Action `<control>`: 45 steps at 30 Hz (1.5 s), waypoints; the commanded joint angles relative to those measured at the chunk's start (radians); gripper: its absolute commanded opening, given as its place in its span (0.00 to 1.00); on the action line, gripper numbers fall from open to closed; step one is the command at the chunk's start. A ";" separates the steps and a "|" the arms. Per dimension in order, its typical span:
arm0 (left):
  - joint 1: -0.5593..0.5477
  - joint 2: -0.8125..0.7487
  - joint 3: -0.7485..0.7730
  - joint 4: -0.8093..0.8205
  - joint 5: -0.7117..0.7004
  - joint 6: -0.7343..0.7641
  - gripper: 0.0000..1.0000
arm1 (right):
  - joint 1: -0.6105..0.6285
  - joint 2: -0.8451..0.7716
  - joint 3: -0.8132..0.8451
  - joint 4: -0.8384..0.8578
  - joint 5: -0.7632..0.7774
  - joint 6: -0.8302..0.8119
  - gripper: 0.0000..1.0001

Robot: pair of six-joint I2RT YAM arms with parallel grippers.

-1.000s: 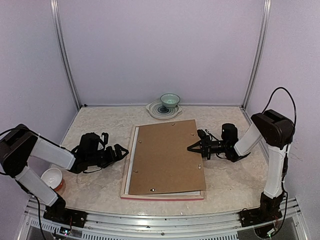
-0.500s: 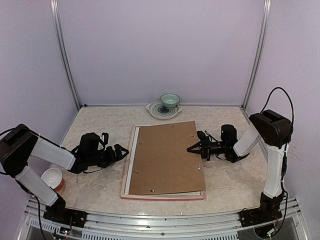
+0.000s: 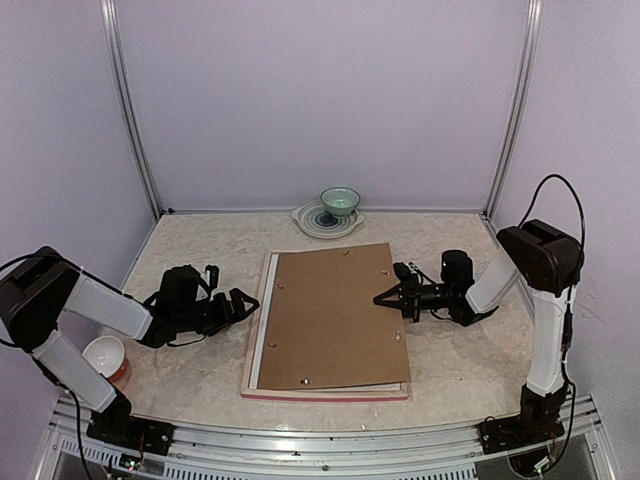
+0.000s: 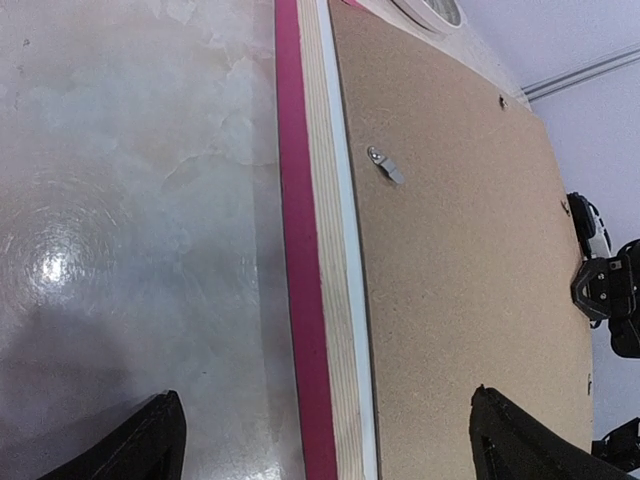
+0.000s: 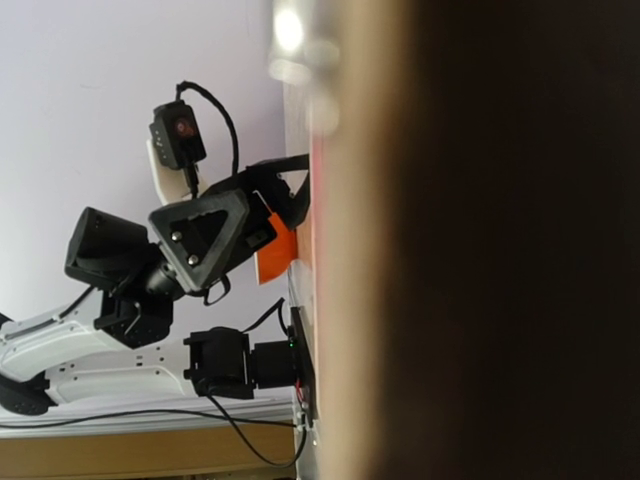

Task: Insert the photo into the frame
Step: Place the backboard on the frame body.

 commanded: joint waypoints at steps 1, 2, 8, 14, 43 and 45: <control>-0.008 0.031 -0.004 0.017 0.022 -0.009 0.97 | 0.017 0.008 0.027 0.037 -0.008 -0.012 0.00; -0.010 0.036 -0.004 0.019 0.023 -0.008 0.97 | 0.018 0.008 0.028 0.032 -0.007 -0.017 0.00; -0.013 0.054 -0.003 0.036 0.040 -0.011 0.94 | 0.025 0.008 0.033 0.022 -0.004 -0.023 0.00; -0.016 0.068 -0.001 0.050 0.053 -0.013 0.91 | 0.030 0.010 0.037 0.019 -0.003 -0.022 0.00; -0.019 0.087 -0.001 0.073 0.075 -0.019 0.91 | 0.059 0.009 0.086 -0.117 0.023 -0.086 0.00; -0.019 0.088 0.001 0.074 0.076 -0.019 0.91 | 0.062 0.011 0.089 -0.119 0.023 -0.086 0.00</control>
